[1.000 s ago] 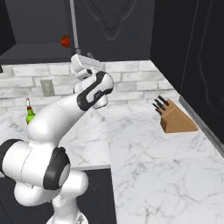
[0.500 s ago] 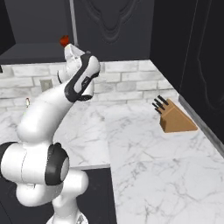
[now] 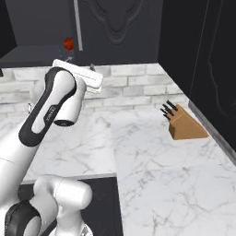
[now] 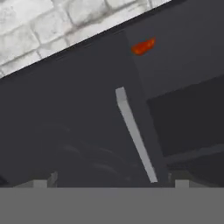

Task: Pick the mug and place it in the sink. Pick the bowl and place it in the open cabinet and then close the cabinet.

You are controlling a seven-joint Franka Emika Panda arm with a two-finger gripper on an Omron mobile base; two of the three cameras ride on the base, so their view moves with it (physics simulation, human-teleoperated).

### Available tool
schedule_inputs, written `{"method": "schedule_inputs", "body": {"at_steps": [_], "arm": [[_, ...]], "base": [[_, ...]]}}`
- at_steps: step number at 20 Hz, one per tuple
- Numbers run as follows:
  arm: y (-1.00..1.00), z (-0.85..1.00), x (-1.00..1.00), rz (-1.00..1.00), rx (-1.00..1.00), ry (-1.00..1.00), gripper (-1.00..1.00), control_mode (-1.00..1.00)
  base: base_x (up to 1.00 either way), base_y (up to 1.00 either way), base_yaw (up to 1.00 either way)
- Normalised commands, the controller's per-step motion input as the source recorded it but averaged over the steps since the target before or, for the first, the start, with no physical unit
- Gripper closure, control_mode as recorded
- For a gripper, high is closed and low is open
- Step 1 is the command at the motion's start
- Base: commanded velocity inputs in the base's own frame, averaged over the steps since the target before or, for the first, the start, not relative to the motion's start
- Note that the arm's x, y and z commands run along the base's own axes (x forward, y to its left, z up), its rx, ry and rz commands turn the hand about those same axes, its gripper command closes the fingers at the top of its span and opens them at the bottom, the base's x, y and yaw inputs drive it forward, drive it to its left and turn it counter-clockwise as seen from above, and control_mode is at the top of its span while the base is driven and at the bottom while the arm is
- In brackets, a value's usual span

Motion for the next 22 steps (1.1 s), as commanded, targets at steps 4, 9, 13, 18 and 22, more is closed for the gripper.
{"method": "schedule_inputs", "body": {"at_steps": [4, 9, 13, 18, 22], "arm": [[-0.47, -1.0, -1.0, -0.28, -0.41, -0.28, -1.0, -1.0], [-0.28, -0.65, -1.0, -0.1, -0.13, -0.03, -1.0, -1.0], [0.48, 0.04, -1.0, -0.09, 0.31, -0.17, -1.0, -1.0], [0.34, 0.5, -1.0, -0.04, 0.02, 0.04, -1.0, -1.0], [0.23, 0.06, -1.0, 0.0, 0.0, 0.44, -1.0, -1.0]], "base": [[0.0, 0.0, 0.0], [0.0, 0.0, 0.0], [0.0, 0.0, 0.0], [0.0, 0.0, 0.0], [0.0, 0.0, 0.0]]}}
